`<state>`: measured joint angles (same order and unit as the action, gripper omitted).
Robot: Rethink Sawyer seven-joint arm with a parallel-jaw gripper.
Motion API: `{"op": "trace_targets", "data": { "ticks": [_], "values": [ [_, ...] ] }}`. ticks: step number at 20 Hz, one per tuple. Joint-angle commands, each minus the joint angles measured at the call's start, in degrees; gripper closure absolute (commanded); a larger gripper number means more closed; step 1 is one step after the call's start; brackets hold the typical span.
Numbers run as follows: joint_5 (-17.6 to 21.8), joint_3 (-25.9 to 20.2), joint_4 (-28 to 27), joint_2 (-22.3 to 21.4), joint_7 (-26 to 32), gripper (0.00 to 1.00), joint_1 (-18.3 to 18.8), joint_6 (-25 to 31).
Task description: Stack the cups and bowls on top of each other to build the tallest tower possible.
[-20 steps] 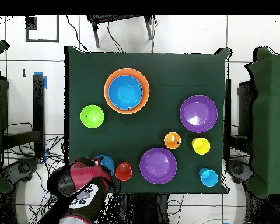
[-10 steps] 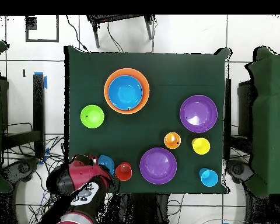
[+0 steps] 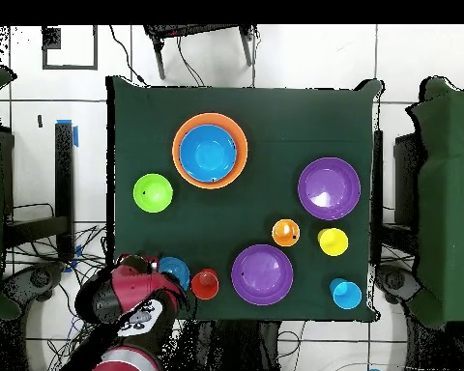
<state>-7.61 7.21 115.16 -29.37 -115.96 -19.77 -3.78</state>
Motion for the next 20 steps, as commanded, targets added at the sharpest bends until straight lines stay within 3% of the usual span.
{"op": "trace_targets", "data": {
  "ticks": [1, 20],
  "values": [
    [-0.3, -6.7, -0.7, 2.7, -9.9, 0.0, 1.8, -1.8],
    [2.3, -5.4, 2.8, 0.2, -8.4, 0.0, 2.0, -1.8]
  ]
}}
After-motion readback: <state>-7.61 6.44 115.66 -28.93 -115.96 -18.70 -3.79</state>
